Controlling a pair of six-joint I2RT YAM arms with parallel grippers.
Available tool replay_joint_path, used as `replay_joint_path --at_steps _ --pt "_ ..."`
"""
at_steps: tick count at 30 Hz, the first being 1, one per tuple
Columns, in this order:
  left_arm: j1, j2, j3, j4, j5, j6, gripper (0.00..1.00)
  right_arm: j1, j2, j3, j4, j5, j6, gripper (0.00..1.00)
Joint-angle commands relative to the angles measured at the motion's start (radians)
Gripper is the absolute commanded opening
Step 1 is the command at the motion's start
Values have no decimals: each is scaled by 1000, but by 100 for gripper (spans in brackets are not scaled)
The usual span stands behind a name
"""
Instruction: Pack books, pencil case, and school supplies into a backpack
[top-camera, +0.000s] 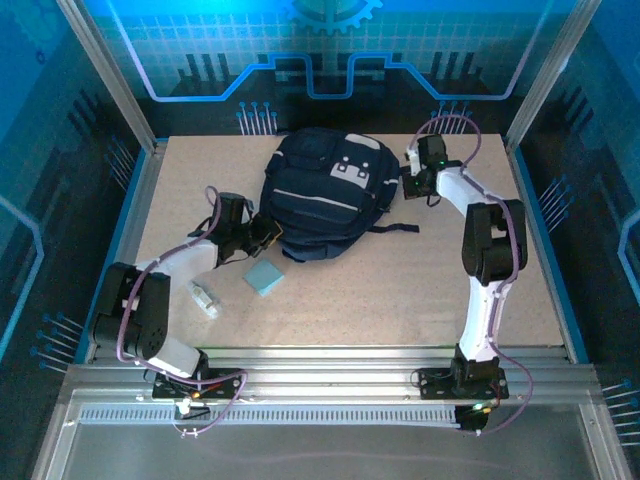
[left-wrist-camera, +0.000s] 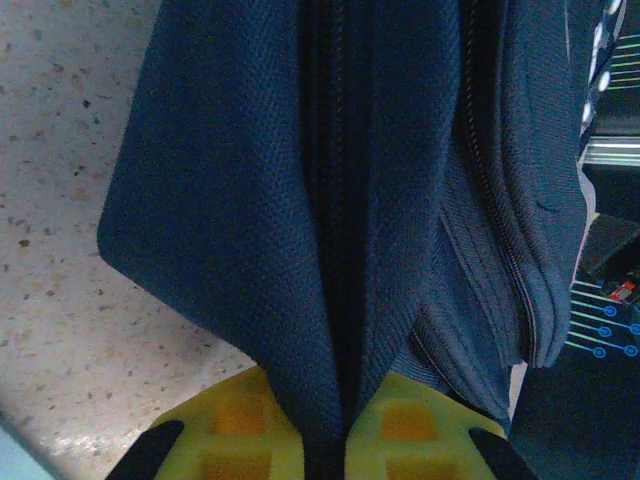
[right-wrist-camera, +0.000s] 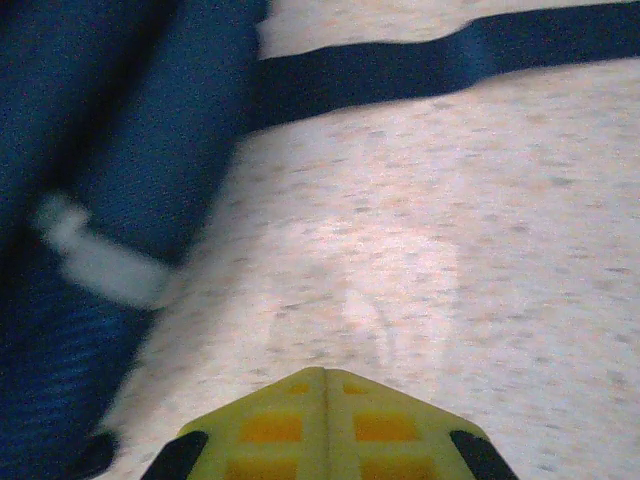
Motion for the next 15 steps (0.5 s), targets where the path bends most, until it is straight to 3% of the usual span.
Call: replay_joint_path --at_steps 1,3,5,11,15 --pt "6 -42 31 -8 40 47 0 2 -29 52 -27 61 52 0" --pt "6 -32 25 13 48 39 0 2 -68 52 -71 -10 79 0" --pt "4 -18 13 47 59 25 0 13 -121 24 -91 -75 104 7" --pt "-32 22 8 103 74 16 0 65 -287 -128 -50 -325 220 58" --pt "-45 42 13 127 87 8 0 99 -327 -205 44 -504 320 75"
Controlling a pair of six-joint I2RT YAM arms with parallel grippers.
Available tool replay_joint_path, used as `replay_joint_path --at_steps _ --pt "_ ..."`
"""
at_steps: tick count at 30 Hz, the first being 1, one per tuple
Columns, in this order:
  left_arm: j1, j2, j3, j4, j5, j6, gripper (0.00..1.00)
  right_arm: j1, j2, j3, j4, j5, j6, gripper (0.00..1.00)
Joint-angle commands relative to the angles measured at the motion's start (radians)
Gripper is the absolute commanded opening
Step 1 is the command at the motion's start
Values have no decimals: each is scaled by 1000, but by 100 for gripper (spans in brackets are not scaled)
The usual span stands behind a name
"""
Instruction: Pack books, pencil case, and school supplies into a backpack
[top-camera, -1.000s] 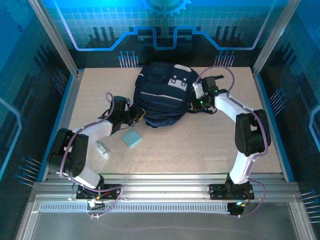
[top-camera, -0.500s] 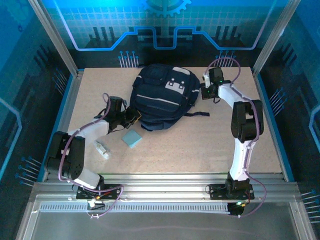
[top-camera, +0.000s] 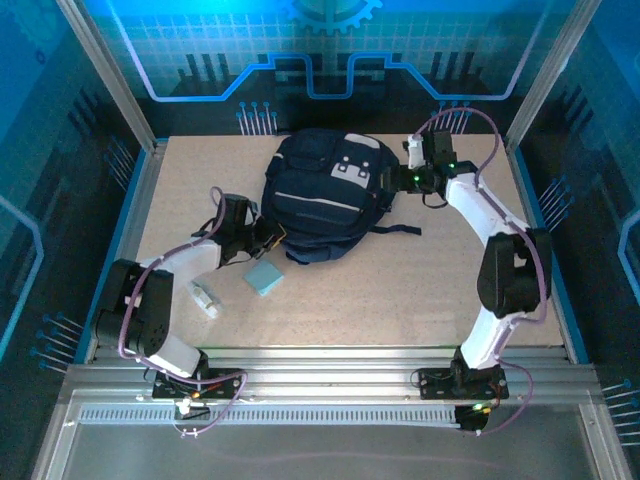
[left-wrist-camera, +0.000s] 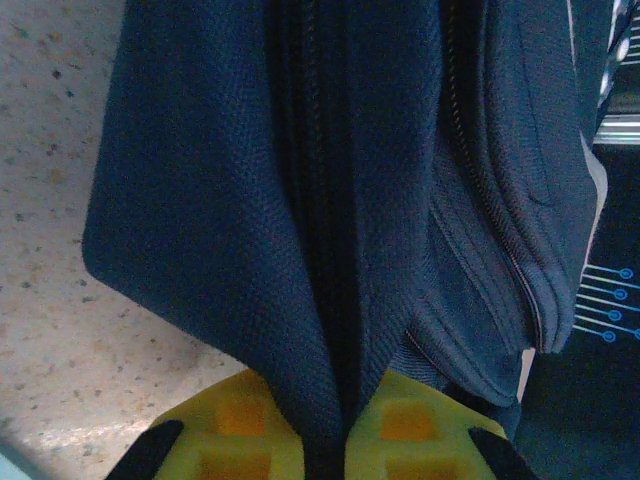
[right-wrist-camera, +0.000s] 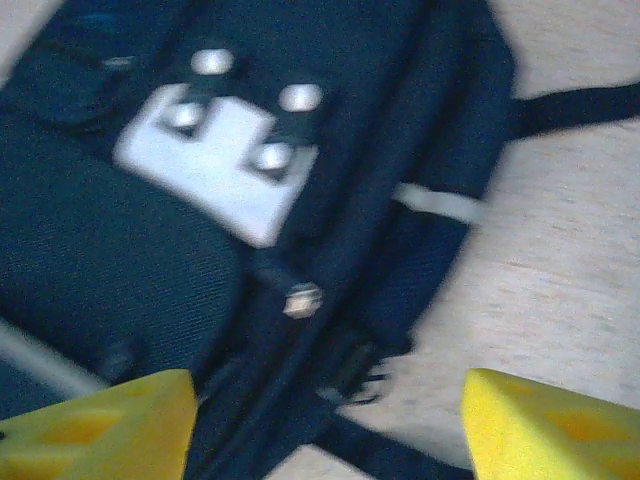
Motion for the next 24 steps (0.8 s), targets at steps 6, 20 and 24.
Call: replay_joint_path --at_steps 6,20,24 --pt "-17 5 2 139 82 -16 0 85 47 -78 153 -291 150 93" --pt "-18 3 -12 136 89 -16 0 131 225 5 218 -217 114 99" --pt "-18 15 -12 142 90 -22 0 159 285 61 167 -212 79 100"
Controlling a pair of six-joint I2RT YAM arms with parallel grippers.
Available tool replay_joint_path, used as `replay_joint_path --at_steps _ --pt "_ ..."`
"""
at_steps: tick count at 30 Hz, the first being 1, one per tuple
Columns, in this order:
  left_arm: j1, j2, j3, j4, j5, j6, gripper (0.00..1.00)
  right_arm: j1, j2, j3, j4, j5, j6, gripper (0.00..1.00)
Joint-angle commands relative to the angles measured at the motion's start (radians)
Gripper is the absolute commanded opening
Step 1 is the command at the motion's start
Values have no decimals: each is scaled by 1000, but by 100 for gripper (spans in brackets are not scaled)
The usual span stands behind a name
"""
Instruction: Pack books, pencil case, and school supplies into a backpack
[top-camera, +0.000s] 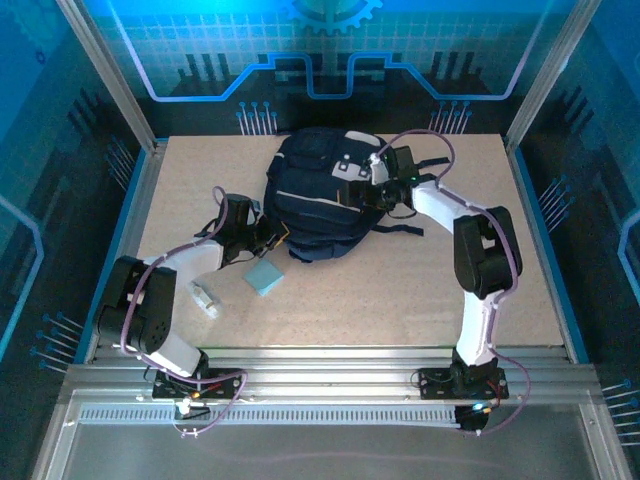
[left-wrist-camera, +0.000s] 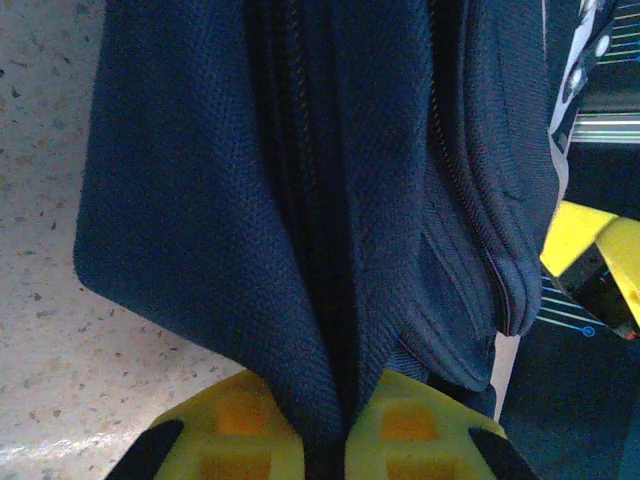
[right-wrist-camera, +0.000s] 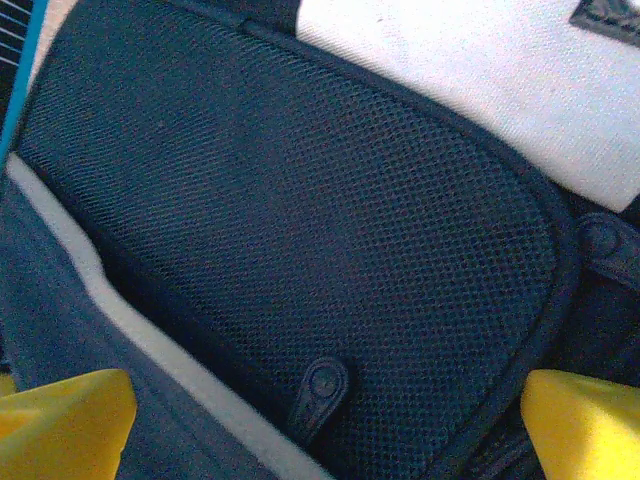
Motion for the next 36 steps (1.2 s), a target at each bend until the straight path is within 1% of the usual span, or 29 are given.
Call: replay_joint_path --at_steps 1,5,10,13,19,23,29,31,36 --pt "-13 4 -4 82 73 5 0 45 59 52 -14 12 -51 100" --pt "-13 25 -3 94 71 1 0 62 57 40 -33 -66 -45 100" --pt "-19 78 27 115 72 2 0 65 -10 -20 -75 -287 -9 100" --pt "-28 112 47 133 75 -2 0 68 -52 -45 -134 -363 1 100" --pt "-42 165 97 145 87 1 0 88 -127 -115 -172 -391 16 100" --pt "-54 190 142 150 88 4 0 112 -135 -124 -225 -359 -2 100" --pt "-107 224 195 201 72 -37 0 136 -113 -190 -188 -316 68 100" --pt "-135 232 207 215 58 -48 0 138 -113 -182 -226 -280 105 100" --pt "-172 277 249 260 41 -72 0 129 -126 -145 -283 -360 213 100"
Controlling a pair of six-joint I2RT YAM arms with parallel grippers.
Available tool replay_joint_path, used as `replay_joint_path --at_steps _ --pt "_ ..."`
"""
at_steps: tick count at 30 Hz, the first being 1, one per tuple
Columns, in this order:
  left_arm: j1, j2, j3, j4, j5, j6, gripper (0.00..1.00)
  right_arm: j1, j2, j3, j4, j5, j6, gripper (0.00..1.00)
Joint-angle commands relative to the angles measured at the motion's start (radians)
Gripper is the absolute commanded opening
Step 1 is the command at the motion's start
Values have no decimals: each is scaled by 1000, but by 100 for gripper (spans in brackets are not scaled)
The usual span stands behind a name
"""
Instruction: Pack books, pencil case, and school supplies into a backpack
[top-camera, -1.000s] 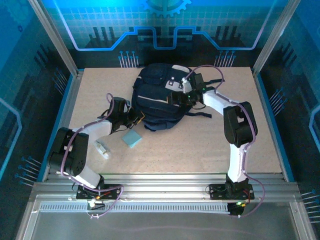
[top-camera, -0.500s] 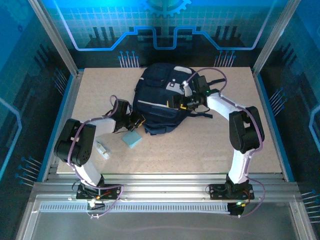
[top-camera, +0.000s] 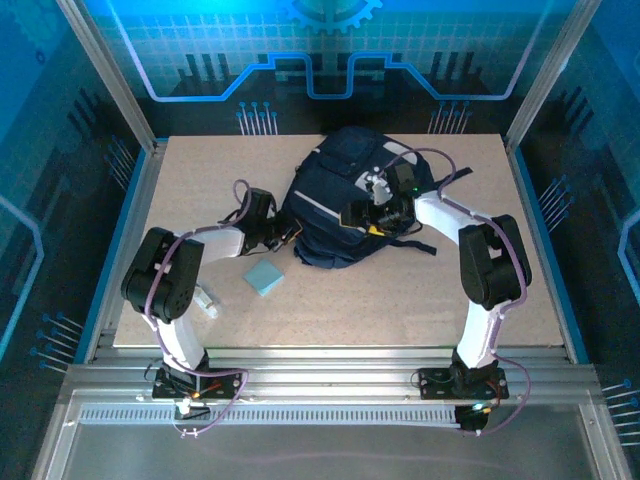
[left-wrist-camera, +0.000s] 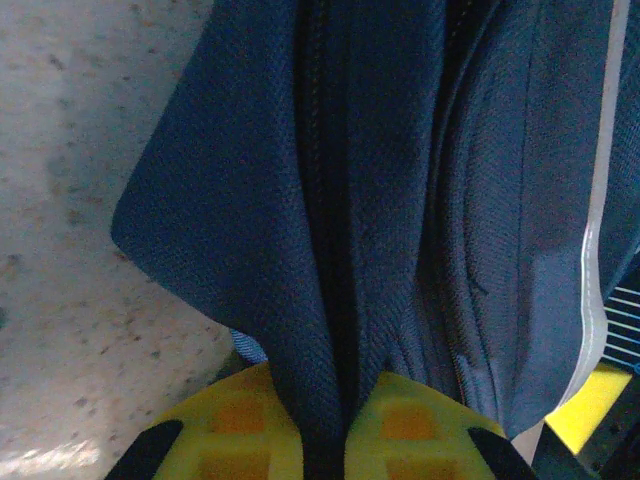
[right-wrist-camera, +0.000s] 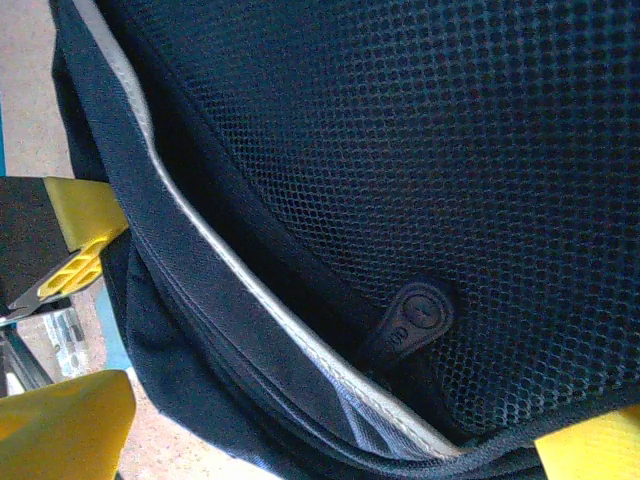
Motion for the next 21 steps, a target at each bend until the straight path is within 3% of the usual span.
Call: replay_joint_path --at_steps 1,9,14,21 --pt "-97 45 96 234 113 -44 0 101 -23 13 -123 -299 122 100" --pt "-108 60 135 217 67 6 0 83 -79 16 -72 -514 247 99" --pt "-106 70 146 211 68 16 0 79 -76 30 -100 -498 235 99" --pt "-118 79 126 266 70 -29 0 82 -97 -92 235 -527 511 99"
